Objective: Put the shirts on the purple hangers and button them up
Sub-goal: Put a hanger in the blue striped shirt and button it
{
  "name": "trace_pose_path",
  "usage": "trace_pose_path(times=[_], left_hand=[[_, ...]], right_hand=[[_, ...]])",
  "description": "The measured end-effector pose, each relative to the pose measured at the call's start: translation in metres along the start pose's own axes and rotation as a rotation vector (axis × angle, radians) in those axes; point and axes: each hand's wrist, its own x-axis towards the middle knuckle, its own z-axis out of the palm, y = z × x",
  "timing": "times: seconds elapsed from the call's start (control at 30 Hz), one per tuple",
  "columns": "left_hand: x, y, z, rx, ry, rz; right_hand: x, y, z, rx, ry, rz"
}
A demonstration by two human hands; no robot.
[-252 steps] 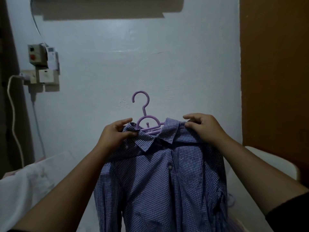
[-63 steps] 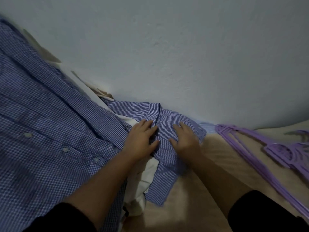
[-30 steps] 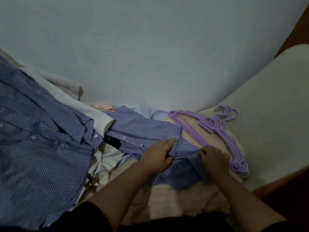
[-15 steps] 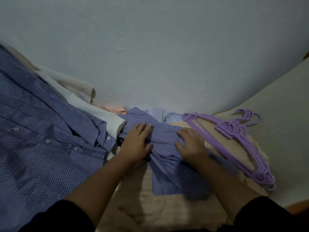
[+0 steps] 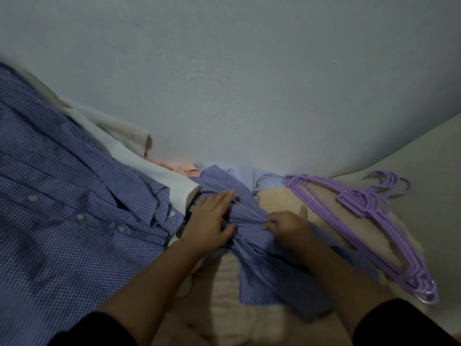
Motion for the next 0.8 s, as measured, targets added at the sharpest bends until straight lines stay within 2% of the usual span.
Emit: trace_pose_path(times=[0.2,0.3,0.47,0.6,0.73,0.8], left_hand=[[-0.002,0.018,-0.002,0.026,-0.008,-0.077],[-0.002,0.029,-0.004,0.0,-0.026,-0.062],[-0.003,0.035,-0.007,0.051,-0.045,-0.036],[-0.008,0.024,-0.013,0.087,0.042,-0.049],[-0.015,0.009,-0.019,0.08,0.244,-0.116],[-0.016,0.002,-0.025,0.028,0.261,-0.211]], right_hand=[[-0.049,0.07,-0.029,0.031,0.015,0.145],[-0.067,0.1,-0.046,0.156,0.06,0.209],[-0.069,0.109,-0.048,-0.031,0.021,0.354],[-0.049,0.071,-0.042,0.006,0.145,0.287],[-0.037,0.012,-0.035,-0.026,0.275,0.073],[-0.032,-0.012,-0.029,0.038,0.286,-0.018]])
